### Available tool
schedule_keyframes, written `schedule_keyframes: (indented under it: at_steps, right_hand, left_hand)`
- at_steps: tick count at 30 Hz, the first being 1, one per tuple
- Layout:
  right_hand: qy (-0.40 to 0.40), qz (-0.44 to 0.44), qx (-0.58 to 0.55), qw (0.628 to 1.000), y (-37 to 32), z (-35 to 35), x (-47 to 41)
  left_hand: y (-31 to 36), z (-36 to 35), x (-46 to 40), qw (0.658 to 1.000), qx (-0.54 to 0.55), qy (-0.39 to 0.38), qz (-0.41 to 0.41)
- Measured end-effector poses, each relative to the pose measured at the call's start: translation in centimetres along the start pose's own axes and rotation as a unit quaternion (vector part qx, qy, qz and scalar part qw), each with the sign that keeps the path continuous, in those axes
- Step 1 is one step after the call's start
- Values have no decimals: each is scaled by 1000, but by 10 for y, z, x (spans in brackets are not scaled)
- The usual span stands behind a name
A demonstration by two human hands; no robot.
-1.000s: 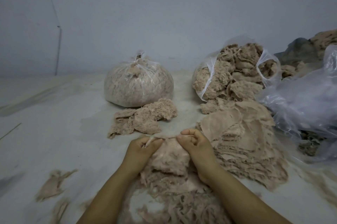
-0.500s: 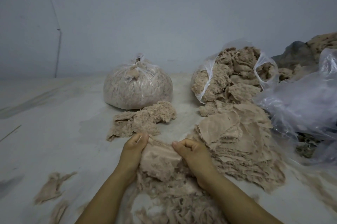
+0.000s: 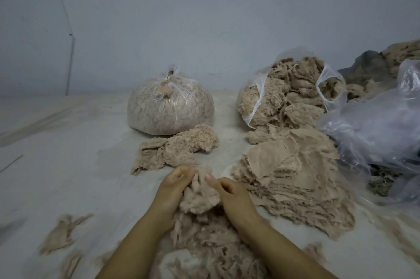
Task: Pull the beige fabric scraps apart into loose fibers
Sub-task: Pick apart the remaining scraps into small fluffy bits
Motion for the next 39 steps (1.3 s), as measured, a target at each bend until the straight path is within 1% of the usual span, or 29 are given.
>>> schedule_keyframes:
  at_steps: [2, 5, 8, 10, 12, 14, 16, 18, 20, 22, 24, 26, 28, 29, 30, 31, 32, 35, 36, 37, 38, 39]
  right_hand:
    - [-5, -17, -98, 995, 0, -2, 1]
    - [16, -24, -153, 988, -3, 5, 1]
    - [-4, -24, -122, 992, -4, 3, 3]
    - [-11, 0, -79, 997, -6, 0, 5]
    - [-29, 29, -24, 999, -8, -4, 6]
    - [-38, 52, 26, 998, -11, -8, 6]
    - [-26, 65, 47, 996, -13, -7, 6]
    - [-1, 68, 36, 997, -16, -1, 4]
    - [29, 59, -5, 998, -15, 8, 3]
    - [47, 53, -35, 997, -14, 17, 2]
    - [43, 55, -48, 996, -12, 17, 1]
    - [33, 70, -67, 995, -15, 14, 0]
    - [48, 90, -76, 992, -17, 16, 0]
    - [68, 94, -82, 990, -16, 20, -1]
    - [94, 93, -90, 987, -15, 24, -2]
    - [120, 93, -94, 984, -13, 29, -3]
    - [142, 99, -94, 980, -13, 34, -3]
    - [193, 97, -94, 972, -13, 45, -4]
    - [187, 82, -104, 973, -11, 47, -5]
    - [164, 62, -124, 977, -8, 46, -7]
    - [131, 41, -149, 979, -5, 42, -7]
    - [102, 27, -164, 981, -3, 38, -7]
  left_hand:
    - [1, -8, 2, 998, -51, -20, -24]
    - [5, -7, 3, 995, -90, -5, -52]
    - [5, -9, 3, 993, -98, -10, -70]
    - [3, -13, 4, 995, -78, -33, -61]
    - [3, -13, 5, 991, -109, -23, -72]
    - [4, -4, 2, 988, -123, 30, -88]
    - [5, 11, -3, 985, -102, 109, -81]
    - [5, 35, -8, 978, -49, 191, -67]
    - [7, 56, -9, 970, -10, 235, -63]
    - [7, 59, -12, 971, -38, 225, -74]
    - [12, 43, -10, 972, -104, 179, -111]
    - [17, 15, -5, 966, -190, 83, -156]
    - [13, -8, 0, 952, -257, -15, -168]
    - [11, -13, 0, 943, -284, -40, -166]
    - [11, -15, 1, 940, -296, -49, -163]
    - [12, -13, -1, 938, -302, -38, -168]
    - [14, -7, -2, 943, -291, -11, -164]
    - [23, 16, -7, 957, -230, 100, -144]
    - [24, 23, -7, 957, -225, 125, -136]
    - [24, 26, -7, 956, -226, 131, -136]
    - [25, 26, -5, 958, -225, 117, -135]
    - [25, 22, -4, 964, -218, 79, -132]
Point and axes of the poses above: each hand's wrist, its own x-axis away from the middle knuckle, its own z-axis out of the back of the hand, y = z × x, the point moved 7 cm from there along -x, towards the middle knuckle, and after that the axes turned 6 degrees about -x, right-handed, at the moved point
